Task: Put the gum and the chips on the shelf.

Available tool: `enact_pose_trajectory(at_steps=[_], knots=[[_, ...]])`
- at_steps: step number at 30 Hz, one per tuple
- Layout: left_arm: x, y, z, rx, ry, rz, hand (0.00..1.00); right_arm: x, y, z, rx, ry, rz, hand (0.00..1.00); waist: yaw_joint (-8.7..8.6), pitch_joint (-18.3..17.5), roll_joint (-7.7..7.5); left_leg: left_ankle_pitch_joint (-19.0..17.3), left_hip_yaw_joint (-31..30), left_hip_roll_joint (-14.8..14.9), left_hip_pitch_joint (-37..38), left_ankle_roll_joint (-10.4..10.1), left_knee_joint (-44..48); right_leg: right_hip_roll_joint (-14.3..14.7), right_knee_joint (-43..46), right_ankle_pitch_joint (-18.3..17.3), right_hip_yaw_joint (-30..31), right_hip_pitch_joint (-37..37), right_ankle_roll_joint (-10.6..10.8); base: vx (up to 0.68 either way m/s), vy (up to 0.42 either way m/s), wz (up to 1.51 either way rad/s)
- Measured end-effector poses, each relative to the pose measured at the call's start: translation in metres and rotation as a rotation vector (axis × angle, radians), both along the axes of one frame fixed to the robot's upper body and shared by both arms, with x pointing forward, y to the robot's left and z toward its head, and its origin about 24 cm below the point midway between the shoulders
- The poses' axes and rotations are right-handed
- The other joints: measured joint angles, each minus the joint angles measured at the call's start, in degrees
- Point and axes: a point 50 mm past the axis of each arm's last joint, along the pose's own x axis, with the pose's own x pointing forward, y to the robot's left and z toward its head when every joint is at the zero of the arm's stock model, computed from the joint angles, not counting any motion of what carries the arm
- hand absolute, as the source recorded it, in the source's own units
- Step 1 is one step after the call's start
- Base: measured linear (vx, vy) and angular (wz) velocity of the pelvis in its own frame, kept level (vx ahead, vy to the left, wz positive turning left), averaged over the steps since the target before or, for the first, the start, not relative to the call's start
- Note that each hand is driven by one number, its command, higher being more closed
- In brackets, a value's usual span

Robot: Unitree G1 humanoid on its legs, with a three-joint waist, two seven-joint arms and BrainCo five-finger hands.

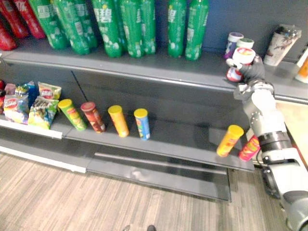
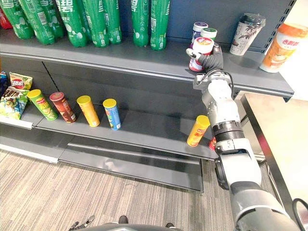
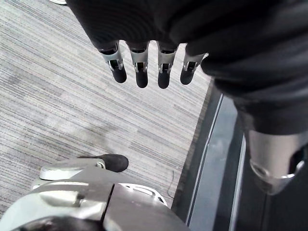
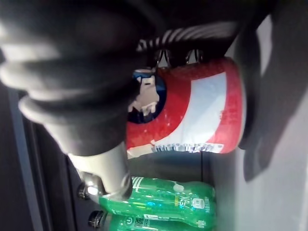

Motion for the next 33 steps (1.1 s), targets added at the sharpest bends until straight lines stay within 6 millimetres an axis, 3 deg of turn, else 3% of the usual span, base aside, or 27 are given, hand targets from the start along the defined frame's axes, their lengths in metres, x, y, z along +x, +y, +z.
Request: enact_pose_trajectory(at_steps=[12, 33], knots=[[0.003, 0.004, 0.001, 0.009, -0.004, -0.018, 0.00, 0.003, -0.014, -0.002, 0.025, 0.005, -0.049, 1.00, 0.72, 0.9, -0.97, -0.9, 0.1, -0.9, 1.2, 0.1, 0.0, -0.9, 0.2, -0.4, 0.0, 1.1, 0.6, 0.02, 0.012, 0.00], [0.006, 0.004, 0.002, 0.009, -0.010, -0.032, 0.00, -0.003, -0.009, 0.006, -0.009, -0.052, 0.029, 1.00, 0.53, 2.1, -1.23, -2.6, 2.2, -1.2, 2.9, 0.0, 0.0, -1.2, 0.3, -0.8, 1.9, 1.7, 1.2, 0.03, 0.008, -0.04]])
